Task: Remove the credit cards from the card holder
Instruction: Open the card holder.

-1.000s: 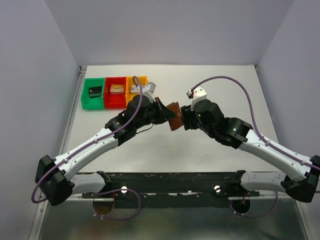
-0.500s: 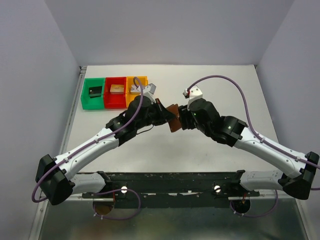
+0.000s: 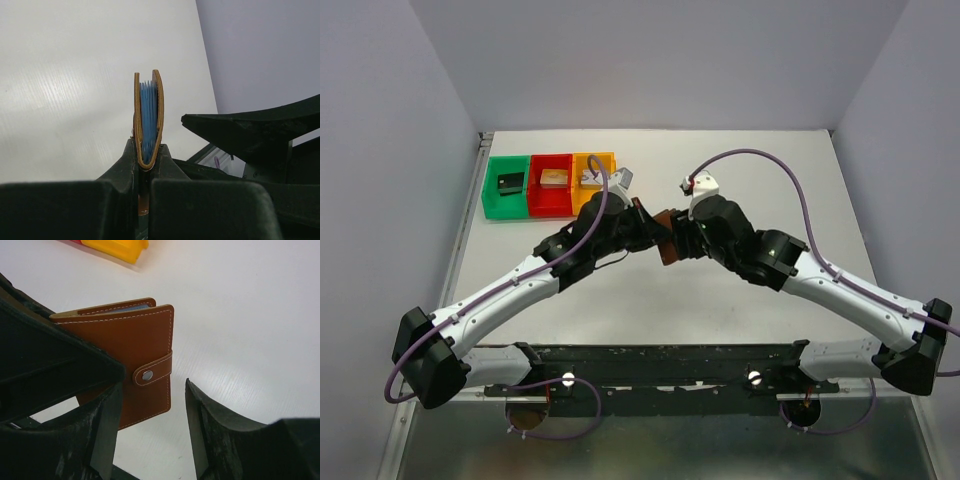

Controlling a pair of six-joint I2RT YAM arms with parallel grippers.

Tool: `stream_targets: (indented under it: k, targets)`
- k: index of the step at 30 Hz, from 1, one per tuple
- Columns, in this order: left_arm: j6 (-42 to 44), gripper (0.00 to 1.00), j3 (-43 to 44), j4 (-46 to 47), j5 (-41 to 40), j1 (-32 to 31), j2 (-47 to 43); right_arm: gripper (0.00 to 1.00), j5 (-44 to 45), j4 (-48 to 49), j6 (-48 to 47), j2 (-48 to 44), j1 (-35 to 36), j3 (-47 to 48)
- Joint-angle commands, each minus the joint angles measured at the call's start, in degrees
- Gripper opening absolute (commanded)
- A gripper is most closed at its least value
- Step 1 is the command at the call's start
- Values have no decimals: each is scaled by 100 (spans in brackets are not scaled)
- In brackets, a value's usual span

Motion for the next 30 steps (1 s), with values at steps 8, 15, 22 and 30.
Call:
stream_targets:
  k: [8,15,22,30]
  targets:
    - [-68,0,139,247,2,-157,-61,55,243,-81,129,363,35,266]
    - [-68,0,130,291,46,-219,-96,47,472,-178,67,531,43,292]
    - [-68,0,104,317,64,-263,-131,35,639,-204,-21,627,43,292]
    - [-59,0,34,344,55,-263,-202,16,701,-222,-82,654,35,283]
